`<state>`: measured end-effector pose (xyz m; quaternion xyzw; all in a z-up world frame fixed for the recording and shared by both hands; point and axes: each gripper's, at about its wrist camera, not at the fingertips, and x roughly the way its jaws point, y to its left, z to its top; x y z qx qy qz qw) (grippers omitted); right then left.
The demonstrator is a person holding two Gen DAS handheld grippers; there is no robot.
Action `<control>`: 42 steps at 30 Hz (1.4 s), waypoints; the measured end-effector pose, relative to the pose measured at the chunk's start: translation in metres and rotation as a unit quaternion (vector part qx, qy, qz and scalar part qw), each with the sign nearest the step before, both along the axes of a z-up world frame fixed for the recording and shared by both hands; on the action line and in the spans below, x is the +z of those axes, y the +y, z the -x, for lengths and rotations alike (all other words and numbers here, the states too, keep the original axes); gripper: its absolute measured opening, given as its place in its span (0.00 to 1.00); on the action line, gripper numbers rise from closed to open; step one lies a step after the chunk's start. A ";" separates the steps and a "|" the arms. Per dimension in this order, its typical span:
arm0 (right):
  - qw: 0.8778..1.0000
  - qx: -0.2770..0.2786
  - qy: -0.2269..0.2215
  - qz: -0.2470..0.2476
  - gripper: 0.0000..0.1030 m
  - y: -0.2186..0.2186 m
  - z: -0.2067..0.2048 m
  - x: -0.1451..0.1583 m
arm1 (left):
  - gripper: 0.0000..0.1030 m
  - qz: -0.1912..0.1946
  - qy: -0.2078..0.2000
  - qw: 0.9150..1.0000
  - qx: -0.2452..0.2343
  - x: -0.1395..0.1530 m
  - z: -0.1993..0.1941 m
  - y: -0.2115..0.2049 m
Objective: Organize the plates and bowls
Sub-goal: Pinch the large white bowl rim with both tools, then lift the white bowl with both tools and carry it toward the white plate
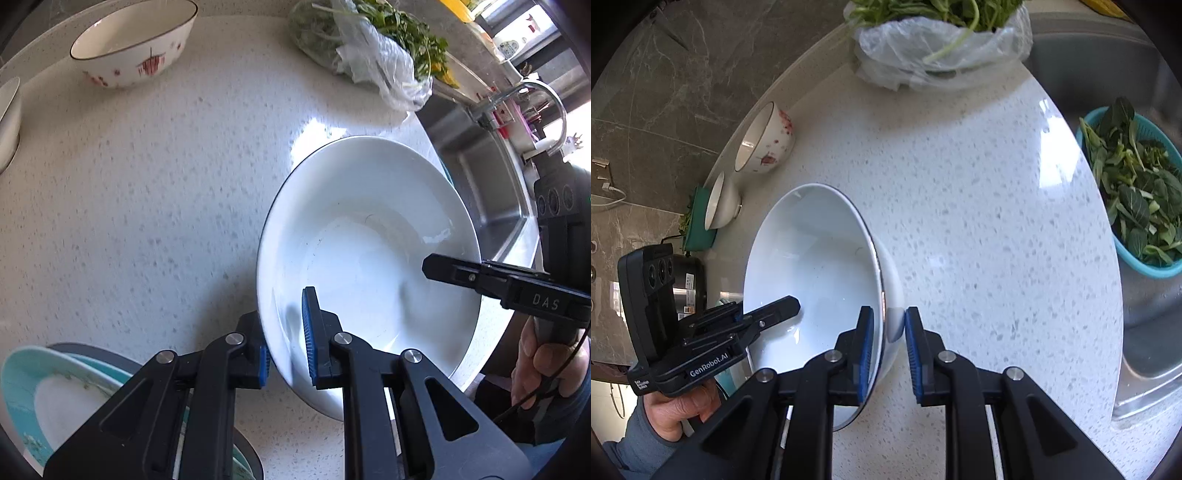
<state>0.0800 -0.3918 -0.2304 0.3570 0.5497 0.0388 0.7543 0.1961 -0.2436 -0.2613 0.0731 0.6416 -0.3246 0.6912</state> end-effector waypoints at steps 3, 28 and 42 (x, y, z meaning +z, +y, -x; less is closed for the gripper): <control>1.000 0.003 -0.001 0.003 0.19 0.003 0.001 -0.002 | 0.13 -0.003 -0.005 1.000 -0.001 -0.001 0.009 0.003; 0.991 -0.030 -0.129 0.028 0.58 0.017 -0.031 0.107 | 0.92 0.049 -0.141 0.974 0.173 0.143 -0.117 0.213; 0.994 0.067 -0.070 0.058 0.61 0.208 -0.229 0.087 | 1.00 0.042 -0.087 0.982 0.162 0.056 -0.234 0.267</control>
